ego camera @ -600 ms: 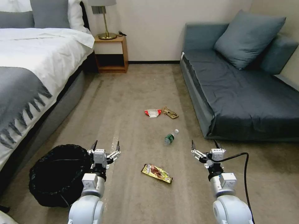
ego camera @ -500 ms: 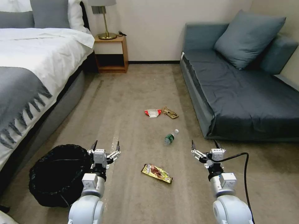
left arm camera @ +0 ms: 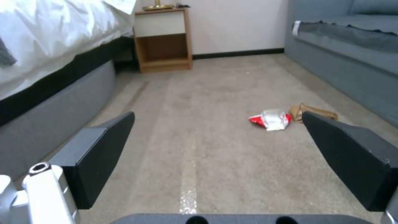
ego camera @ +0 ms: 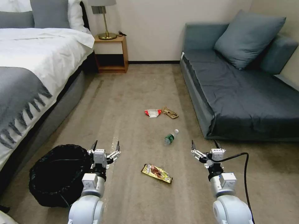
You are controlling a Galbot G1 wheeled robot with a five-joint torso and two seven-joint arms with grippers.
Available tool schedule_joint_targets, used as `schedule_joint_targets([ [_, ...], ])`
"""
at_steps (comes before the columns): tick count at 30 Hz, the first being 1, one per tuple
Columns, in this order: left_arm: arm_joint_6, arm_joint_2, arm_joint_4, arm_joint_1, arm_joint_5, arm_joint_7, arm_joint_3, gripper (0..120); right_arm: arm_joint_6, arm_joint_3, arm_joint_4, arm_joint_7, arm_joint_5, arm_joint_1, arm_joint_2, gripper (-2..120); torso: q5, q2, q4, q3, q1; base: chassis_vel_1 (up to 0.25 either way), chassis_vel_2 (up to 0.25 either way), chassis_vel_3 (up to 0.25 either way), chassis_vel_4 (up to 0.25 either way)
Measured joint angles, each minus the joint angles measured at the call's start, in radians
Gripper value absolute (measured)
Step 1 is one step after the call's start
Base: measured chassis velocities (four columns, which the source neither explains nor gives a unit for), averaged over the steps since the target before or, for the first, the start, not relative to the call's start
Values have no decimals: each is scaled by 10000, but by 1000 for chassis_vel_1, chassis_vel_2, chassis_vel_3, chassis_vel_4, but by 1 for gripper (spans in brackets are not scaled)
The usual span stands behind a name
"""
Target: Pick up the trash bin, then pick up the garbage on the floor and place it into the trash bin.
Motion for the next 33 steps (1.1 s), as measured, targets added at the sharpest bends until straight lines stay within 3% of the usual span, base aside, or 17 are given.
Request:
schedule_joint_targets([
  [17, 0, 65, -55, 6, -86, -98, -38, 100, 103, -44, 46, 73, -45, -97, 41, 100, -1, -1, 0, 0, 0, 0, 0, 0, 0],
  [23, -282, 1300, -1226, 229, -1911, -1937, -887, 100, 1865, -966, 871, 1288, -1034, -1821, 897, 100, 0, 0, -2, -1, 0, 0, 0, 0, 0],
  [25, -311, 1446, -1310, 301, -2162, -1980, -900, 100, 1963, -1071, 897, 1415, -1029, -1932, 958, 100, 3, 1, 0, -2, 0, 0, 0, 0, 0],
  [27, -302, 1556, -1302, 505, -2368, -1592, -693, 100, 2000, -1100, 898, 1483, -944, -1960, 964, 100, -10, -1, 0, -1, 0, 0, 0, 0, 0],
  [33, -323, 1614, -1166, 792, -2197, -1177, -602, 100, 1993, -1025, 890, 1472, -687, -1893, 869, 100, -3, 0, 0, -1, 0, 0, 0, 0, 0],
])
